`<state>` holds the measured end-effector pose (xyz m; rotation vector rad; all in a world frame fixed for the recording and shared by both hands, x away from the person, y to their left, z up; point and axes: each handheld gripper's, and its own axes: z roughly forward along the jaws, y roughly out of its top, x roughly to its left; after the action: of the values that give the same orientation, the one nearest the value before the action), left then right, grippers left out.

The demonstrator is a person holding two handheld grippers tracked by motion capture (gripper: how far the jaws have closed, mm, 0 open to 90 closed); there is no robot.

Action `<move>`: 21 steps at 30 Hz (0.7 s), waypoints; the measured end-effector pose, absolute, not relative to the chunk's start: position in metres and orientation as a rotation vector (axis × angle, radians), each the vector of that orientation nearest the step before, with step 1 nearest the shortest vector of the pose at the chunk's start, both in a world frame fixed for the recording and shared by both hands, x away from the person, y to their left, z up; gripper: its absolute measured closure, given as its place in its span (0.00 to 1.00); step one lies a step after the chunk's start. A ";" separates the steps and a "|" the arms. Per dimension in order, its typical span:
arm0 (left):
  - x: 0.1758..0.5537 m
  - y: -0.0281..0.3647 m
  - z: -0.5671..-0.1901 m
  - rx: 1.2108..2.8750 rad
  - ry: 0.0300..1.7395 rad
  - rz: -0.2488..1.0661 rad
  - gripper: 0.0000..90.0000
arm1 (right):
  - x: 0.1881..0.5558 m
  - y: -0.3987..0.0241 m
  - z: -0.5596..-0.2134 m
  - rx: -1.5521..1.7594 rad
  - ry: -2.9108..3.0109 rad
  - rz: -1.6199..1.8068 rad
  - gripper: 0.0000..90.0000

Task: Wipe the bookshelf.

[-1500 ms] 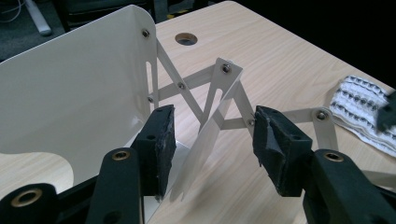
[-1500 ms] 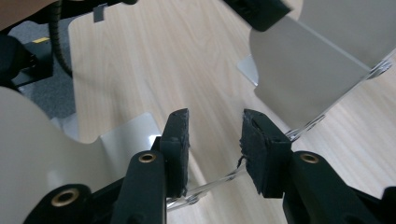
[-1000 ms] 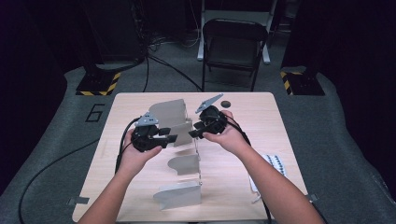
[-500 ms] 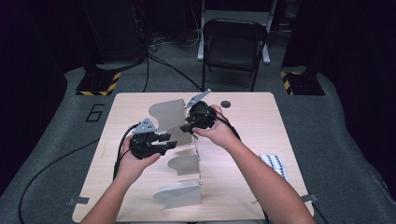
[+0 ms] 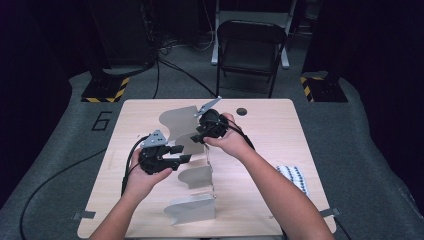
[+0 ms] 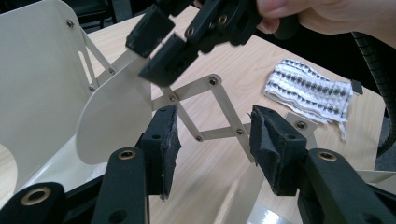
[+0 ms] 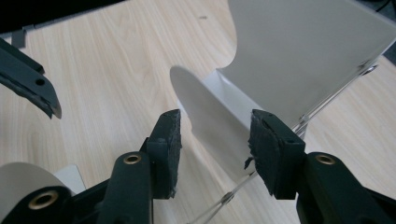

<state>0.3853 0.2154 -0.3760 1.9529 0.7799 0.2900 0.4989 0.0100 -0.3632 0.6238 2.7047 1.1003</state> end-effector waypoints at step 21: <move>0.370 0.197 -0.378 2.027 0.657 0.187 0.58 | 0.511 0.018 -0.377 0.617 2.717 0.949 0.63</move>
<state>0.3699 0.1973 -0.3781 2.0273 0.6574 0.1873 0.5111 0.0183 -0.3769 0.6171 2.7167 0.9486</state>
